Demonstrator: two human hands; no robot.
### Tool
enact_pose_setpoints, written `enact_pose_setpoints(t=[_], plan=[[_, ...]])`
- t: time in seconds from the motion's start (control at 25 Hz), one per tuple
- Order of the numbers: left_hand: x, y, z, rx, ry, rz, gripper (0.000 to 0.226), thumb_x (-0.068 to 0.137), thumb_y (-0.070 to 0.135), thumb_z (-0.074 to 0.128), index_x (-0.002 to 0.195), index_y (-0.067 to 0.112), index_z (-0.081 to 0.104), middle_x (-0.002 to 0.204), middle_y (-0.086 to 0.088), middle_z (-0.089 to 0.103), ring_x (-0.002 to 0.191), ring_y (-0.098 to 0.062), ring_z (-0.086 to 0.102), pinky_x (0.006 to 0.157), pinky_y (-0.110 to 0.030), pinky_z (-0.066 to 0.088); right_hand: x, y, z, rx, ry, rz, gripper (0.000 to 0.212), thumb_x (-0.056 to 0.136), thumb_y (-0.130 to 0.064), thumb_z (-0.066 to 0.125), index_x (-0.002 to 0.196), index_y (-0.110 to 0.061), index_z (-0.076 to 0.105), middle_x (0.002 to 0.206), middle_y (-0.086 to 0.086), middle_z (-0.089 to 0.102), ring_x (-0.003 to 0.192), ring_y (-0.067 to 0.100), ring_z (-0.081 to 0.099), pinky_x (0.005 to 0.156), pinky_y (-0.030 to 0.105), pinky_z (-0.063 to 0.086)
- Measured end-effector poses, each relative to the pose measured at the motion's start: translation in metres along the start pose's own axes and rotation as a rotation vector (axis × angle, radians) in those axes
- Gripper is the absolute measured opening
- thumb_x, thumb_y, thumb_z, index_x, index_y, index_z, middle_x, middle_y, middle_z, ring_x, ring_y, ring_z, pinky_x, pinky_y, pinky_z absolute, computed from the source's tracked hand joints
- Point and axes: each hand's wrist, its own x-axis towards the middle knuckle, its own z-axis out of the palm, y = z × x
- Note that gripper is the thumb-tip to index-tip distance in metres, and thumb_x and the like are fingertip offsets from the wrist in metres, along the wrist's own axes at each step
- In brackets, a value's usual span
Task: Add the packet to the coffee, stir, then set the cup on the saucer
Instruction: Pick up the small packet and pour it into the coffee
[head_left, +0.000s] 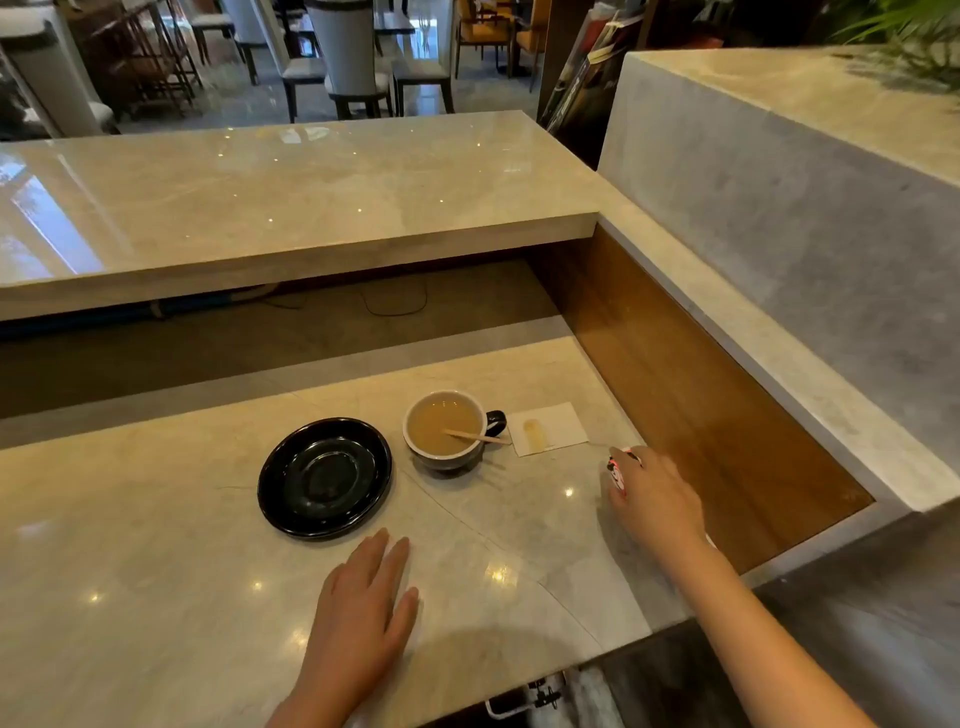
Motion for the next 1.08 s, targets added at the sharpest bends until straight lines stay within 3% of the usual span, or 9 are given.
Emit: enact_pose_setpoints(t=[0.12, 0.4, 0.52, 0.68, 0.92, 1.0, 1.08], plan=[[0.004, 0.000, 0.014, 0.086, 0.028, -0.017, 0.066, 0.085, 0.058, 0.018, 0.143, 0.029, 0.025, 0.151, -0.002, 0.017, 0.137, -0.018, 0.010, 0.108, -0.043, 0.005, 0.003, 0.002, 0.008, -0.010, -0.013, 0.044, 0.038, 0.094, -0.031, 0.041, 0.130, -0.019, 0.042, 0.133, 0.007, 0.050, 0.116, 0.027, 0.047, 0.080, 0.035, 0.050], [0.008, 0.000, 0.019, 0.136, 0.038, -0.022, 0.061, 0.086, 0.052, 0.035, 0.142, 0.030, 0.030, 0.150, -0.002, 0.024, 0.135, -0.016, 0.012, 0.106, -0.035, -0.004, 0.012, 0.003, 0.011, -0.105, -0.042, 0.151, 0.029, 0.093, -0.021, 0.045, 0.122, -0.017, 0.046, 0.119, 0.011, 0.058, 0.106, 0.027, 0.050, 0.069, 0.033, 0.045], [0.008, 0.000, 0.020, 0.144, 0.044, -0.037, 0.062, 0.086, 0.054, 0.033, 0.143, 0.032, 0.025, 0.151, 0.000, 0.018, 0.136, -0.014, 0.007, 0.106, -0.038, -0.003, 0.016, 0.007, 0.013, 0.121, 0.000, 0.233, 0.035, 0.087, -0.019, 0.056, 0.121, -0.014, 0.050, 0.116, 0.014, 0.059, 0.105, 0.031, 0.050, 0.069, 0.035, 0.042], [0.008, 0.000, 0.019, 0.140, 0.063, -0.031, 0.063, 0.085, 0.055, 0.029, 0.143, 0.033, 0.024, 0.152, 0.001, 0.016, 0.136, -0.012, 0.005, 0.106, -0.038, -0.004, 0.023, 0.017, 0.016, 0.317, -0.054, 0.310, 0.048, 0.077, -0.014, 0.070, 0.121, -0.006, 0.054, 0.114, 0.022, 0.059, 0.103, 0.037, 0.053, 0.078, 0.038, 0.047], [0.007, 0.001, 0.018, 0.134, 0.078, -0.022, 0.062, 0.085, 0.054, 0.030, 0.143, 0.031, 0.027, 0.151, 0.000, 0.019, 0.136, -0.012, 0.006, 0.107, -0.039, -0.002, 0.012, 0.016, 0.014, 0.553, -0.058, 0.343, 0.023, 0.081, -0.001, 0.062, 0.104, -0.003, 0.063, 0.107, 0.020, 0.066, 0.084, 0.027, 0.055, 0.062, 0.027, 0.037], [0.007, 0.001, 0.018, 0.145, 0.078, -0.020, 0.062, 0.086, 0.053, 0.031, 0.143, 0.030, 0.027, 0.151, 0.000, 0.019, 0.136, -0.012, 0.004, 0.106, -0.038, -0.003, 0.009, 0.013, 0.009, 0.733, -0.058, 0.383, 0.015, 0.082, 0.000, 0.061, 0.095, -0.007, 0.063, 0.103, 0.019, 0.066, 0.080, 0.025, 0.056, 0.056, 0.030, 0.044], [0.007, 0.001, 0.019, 0.152, 0.071, -0.023, 0.062, 0.086, 0.053, 0.031, 0.143, 0.030, 0.027, 0.151, 0.000, 0.019, 0.136, -0.012, 0.004, 0.107, -0.039, -0.002, 0.007, 0.007, 0.002, 0.957, -0.091, 0.425, 0.013, 0.084, -0.002, 0.060, 0.086, -0.015, 0.060, 0.099, 0.018, 0.066, 0.077, 0.029, 0.064, 0.062, 0.042, 0.055]])
